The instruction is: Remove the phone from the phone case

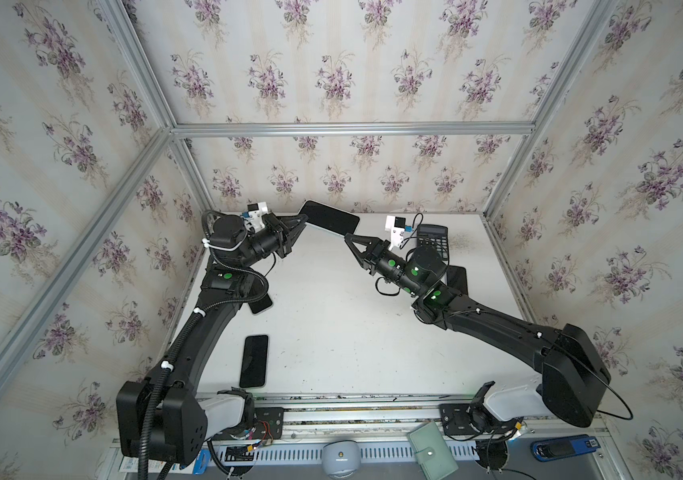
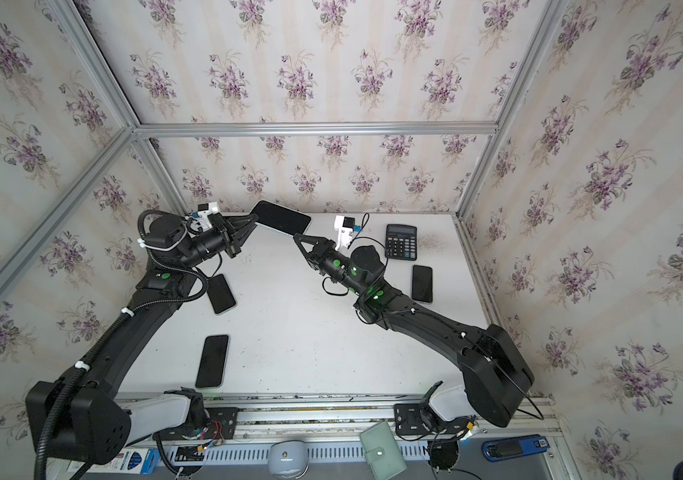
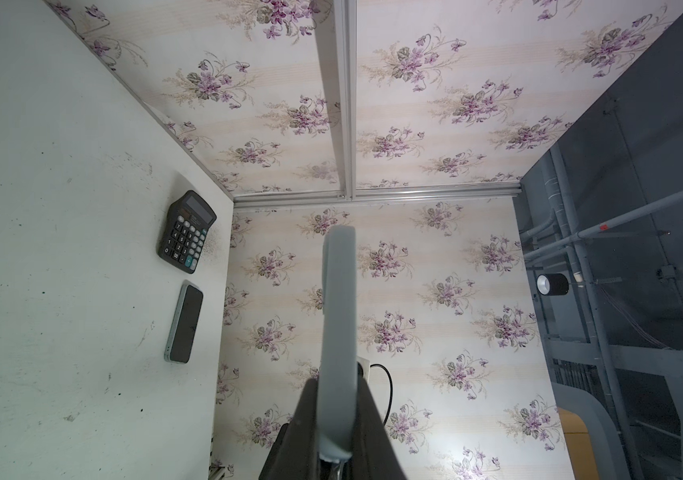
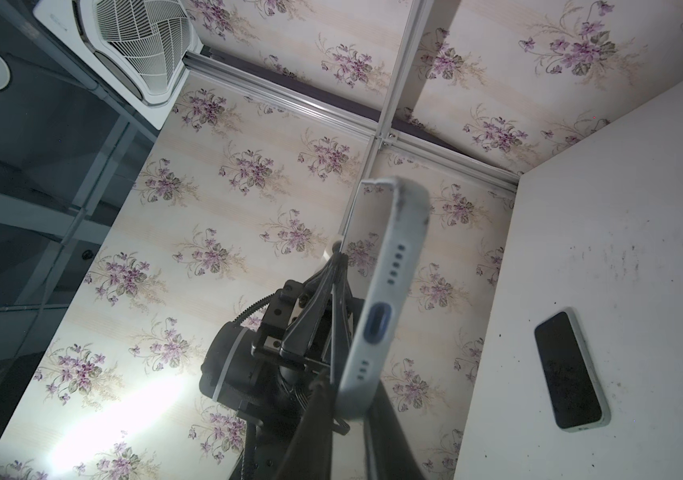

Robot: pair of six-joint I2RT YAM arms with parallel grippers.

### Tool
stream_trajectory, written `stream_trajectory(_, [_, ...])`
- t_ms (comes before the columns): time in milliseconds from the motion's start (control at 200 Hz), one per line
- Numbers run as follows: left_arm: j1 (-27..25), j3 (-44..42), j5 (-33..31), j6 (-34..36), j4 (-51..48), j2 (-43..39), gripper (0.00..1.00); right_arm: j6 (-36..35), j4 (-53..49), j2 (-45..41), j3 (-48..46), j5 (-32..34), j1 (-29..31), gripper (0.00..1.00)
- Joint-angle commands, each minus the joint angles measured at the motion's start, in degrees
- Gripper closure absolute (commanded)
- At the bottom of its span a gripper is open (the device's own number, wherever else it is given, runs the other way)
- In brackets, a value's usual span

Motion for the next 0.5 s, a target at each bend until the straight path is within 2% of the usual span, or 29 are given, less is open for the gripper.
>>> stream_trajectory(0, [-0.02, 1.64, 2.57, -3.74, 3.76, -0.32, 1.00, -4.42, 5.98, 1.05, -2.16, -3.81, -1.20, 1.00])
stream_trajectory(85, [-0.02, 2.19, 3.30, -5.76, 3.76, -0.30, 1.00, -12.22, 4.94, 1.20, -3.10, -8.35, -1.95, 1.00])
stream_trajectory(175, [-0.13, 3.29, 4.13, -7.02, 3.27, -0.33, 1.00, -23.91, -3.01, 0.16, -2.67, -11.12, -1.97, 1.00])
stream_trajectory(255, [-0.20, 4.83, 4.74, -6.65, 1.92, -0.29, 1.00, -33.11, -8.77, -1.12, -2.27, -9.66, -2.02, 1.00])
stream_trajectory(350, [-0.23, 6.16, 5.30, -5.96, 0.78, -0.29, 1.00, -42.55, -7.59, -3.33, -3.93, -6.34, -2.03, 1.00])
stream_trajectory(430, [-0.31, 6.53, 5.57, -5.49, 0.22, -0.23, 1.00, -46.39, -5.78, -4.91, -5.38, -2.91, -2.47, 1.00])
stream_trajectory(495, [-0.31, 6.44, 5.68, -5.38, 0.16, -0.29, 1.00, -48.62, -6.17, -5.70, -5.23, -3.49, -3.51, 1.00])
